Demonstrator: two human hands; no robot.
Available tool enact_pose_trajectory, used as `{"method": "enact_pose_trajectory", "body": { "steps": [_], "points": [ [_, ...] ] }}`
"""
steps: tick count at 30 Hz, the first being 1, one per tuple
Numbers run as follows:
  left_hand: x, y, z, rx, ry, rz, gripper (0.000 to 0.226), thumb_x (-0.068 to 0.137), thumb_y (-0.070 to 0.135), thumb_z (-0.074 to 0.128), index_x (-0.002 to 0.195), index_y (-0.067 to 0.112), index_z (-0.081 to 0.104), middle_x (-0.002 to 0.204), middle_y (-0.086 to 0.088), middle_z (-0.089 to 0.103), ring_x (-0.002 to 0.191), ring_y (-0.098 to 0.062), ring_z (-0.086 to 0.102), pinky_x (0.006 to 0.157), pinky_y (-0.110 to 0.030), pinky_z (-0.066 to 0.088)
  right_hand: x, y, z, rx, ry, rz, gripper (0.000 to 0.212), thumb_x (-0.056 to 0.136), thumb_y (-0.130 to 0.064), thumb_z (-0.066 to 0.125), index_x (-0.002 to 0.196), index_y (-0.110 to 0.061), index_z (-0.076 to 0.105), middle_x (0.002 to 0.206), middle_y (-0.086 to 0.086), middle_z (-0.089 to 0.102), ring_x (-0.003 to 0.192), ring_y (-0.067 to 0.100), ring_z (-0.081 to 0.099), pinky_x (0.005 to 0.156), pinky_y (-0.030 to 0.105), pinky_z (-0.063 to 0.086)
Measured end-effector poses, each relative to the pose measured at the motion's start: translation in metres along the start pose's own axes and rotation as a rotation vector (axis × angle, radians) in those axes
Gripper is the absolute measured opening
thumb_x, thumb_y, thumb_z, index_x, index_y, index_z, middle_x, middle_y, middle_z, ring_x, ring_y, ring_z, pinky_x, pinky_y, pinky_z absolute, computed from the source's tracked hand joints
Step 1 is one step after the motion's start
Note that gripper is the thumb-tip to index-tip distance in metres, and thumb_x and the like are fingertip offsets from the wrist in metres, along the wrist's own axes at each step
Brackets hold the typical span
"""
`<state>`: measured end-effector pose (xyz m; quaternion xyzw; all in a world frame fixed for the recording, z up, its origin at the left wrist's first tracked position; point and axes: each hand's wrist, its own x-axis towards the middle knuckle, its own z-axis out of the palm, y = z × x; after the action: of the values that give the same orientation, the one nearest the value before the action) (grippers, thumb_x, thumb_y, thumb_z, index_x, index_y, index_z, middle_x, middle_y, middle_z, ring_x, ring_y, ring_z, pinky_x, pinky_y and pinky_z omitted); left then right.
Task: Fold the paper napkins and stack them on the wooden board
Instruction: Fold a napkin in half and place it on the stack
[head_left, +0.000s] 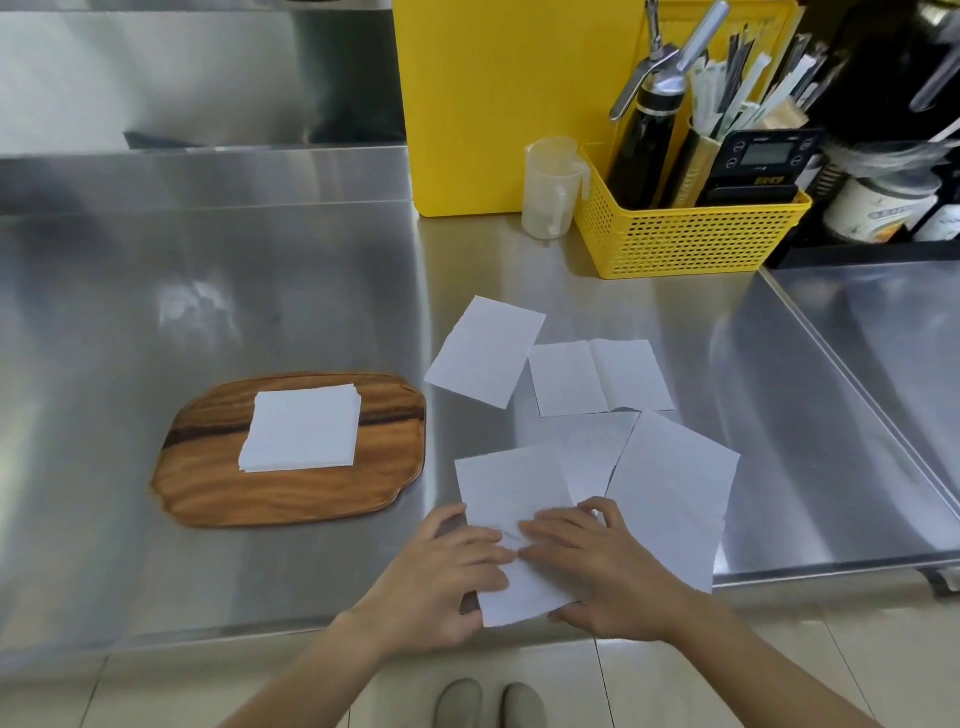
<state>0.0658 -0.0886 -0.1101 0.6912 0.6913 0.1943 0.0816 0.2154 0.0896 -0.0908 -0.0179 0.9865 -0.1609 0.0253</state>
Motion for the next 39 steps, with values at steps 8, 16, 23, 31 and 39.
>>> {"method": "enact_pose_trajectory", "body": {
  "steps": [8, 16, 23, 31, 39],
  "points": [
    [0.009, 0.002, -0.01, -0.272, 0.132, -0.246, 0.023, 0.085, 0.039, 0.051, 0.082, 0.022, 0.066, 0.086, 0.008, 0.072, 0.087, -0.005, 0.057, 0.091, -0.02, 0.033, 0.001, 0.0, -0.004, 0.302, 0.149, 0.181, 0.022, 0.079, -0.036, 0.053, 0.089, -0.024, 0.068, 0.095, -0.012, 0.072, 0.092, 0.004, 0.057, 0.083, 0.021, 0.03],
    [0.034, 0.002, -0.031, -0.473, 0.271, -0.427, 0.036, 0.083, 0.048, 0.045, 0.082, 0.018, 0.063, 0.071, -0.005, 0.064, 0.064, -0.018, 0.054, 0.059, -0.027, 0.039, 0.022, 0.002, -0.031, 0.543, 0.293, 0.36, 0.018, 0.081, -0.024, 0.057, 0.078, -0.012, 0.07, 0.073, -0.026, 0.058, 0.075, -0.009, 0.054, 0.071, 0.004, 0.033],
    [0.053, -0.008, -0.036, -0.433, 0.251, -0.567, 0.009, 0.09, 0.026, 0.055, 0.094, 0.02, 0.061, 0.078, -0.007, 0.066, 0.069, -0.018, 0.056, 0.057, -0.021, 0.038, 0.044, 0.013, -0.047, 0.543, 0.246, 0.468, 0.015, 0.087, -0.018, 0.057, 0.087, -0.007, 0.067, 0.085, 0.005, 0.065, 0.082, 0.021, 0.057, 0.066, 0.019, 0.039],
    [0.052, -0.01, -0.026, -0.133, 0.232, -0.479, 0.046, 0.083, 0.031, 0.062, 0.126, 0.021, 0.046, 0.137, -0.002, 0.045, 0.122, -0.017, 0.041, 0.1, -0.025, 0.03, 0.054, 0.022, -0.036, 0.392, 0.203, 0.474, 0.032, 0.086, -0.02, 0.06, 0.117, -0.014, 0.057, 0.122, 0.005, 0.061, 0.111, 0.021, 0.051, 0.095, 0.03, 0.036],
    [0.04, -0.017, -0.015, -0.048, 0.032, -0.186, 0.023, 0.076, 0.041, 0.066, 0.086, 0.021, 0.063, 0.096, 0.001, 0.065, 0.094, -0.014, 0.052, 0.086, -0.026, 0.034, 0.034, 0.029, -0.03, 0.248, 0.208, 0.234, 0.025, 0.075, -0.04, 0.065, 0.084, -0.017, 0.064, 0.091, -0.007, 0.054, 0.09, 0.007, 0.039, 0.083, 0.021, 0.022]
  ]
}}
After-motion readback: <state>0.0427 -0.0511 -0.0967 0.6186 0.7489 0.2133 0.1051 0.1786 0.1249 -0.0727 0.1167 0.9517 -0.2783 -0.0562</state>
